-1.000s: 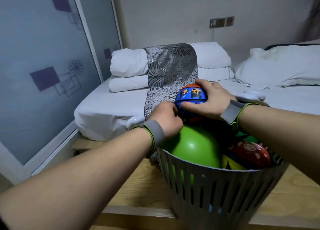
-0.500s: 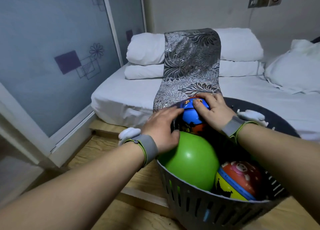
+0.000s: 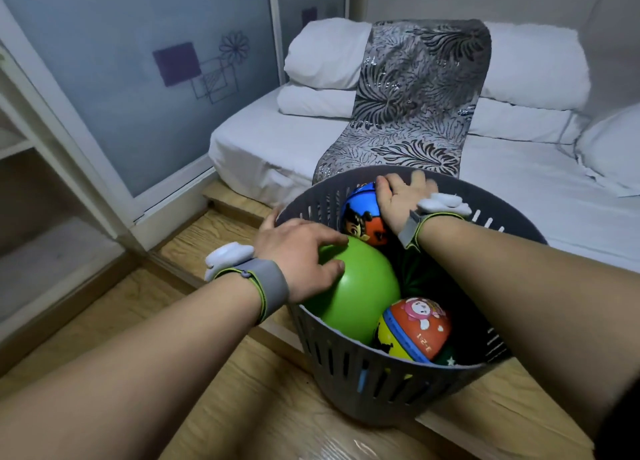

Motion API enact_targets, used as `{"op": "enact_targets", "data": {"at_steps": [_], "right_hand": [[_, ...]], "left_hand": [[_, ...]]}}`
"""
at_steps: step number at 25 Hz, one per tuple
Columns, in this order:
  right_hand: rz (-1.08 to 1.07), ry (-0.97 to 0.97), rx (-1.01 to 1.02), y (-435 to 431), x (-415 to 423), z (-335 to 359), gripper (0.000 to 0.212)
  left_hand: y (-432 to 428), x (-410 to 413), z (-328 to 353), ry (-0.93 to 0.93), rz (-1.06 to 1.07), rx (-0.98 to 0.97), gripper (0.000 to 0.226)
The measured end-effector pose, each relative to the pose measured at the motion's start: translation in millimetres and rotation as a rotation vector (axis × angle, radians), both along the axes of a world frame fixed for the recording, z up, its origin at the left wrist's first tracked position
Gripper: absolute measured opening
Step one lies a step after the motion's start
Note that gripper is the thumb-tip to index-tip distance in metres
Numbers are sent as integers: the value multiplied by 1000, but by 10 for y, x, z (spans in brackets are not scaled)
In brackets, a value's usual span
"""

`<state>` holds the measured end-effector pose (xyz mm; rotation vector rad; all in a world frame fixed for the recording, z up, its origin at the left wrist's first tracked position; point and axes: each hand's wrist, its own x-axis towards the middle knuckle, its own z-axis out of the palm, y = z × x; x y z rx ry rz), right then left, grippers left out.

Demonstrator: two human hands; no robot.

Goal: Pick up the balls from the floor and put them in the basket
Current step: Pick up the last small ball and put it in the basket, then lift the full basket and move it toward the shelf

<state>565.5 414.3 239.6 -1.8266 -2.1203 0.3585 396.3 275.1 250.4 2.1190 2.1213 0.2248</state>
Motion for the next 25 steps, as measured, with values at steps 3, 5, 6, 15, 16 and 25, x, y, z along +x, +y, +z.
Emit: {"op": "enact_targets", "data": {"at_steps": [3,5,6,15,16,25], "right_hand": [[122,143,14,-32,139,35,57],[188,103,1,-76,280,1,65],[202,55,15,-94,302,-30,68],[189,-188,-42,-3,22,-81,80],[180,-222,-54,-36,62,-55,78],[-170,-116,89,-994,1203,162,71]], "left_hand": [[19,69,43,65,46,-30,53],[39,108,82,76,75,-49,53],[46,108,92,87,85,-46,53],[167,-42,92,104,156,-71,57],[152,-21,73,117,157,-58,57],[32,77,9,-90,166,230,80]]}}
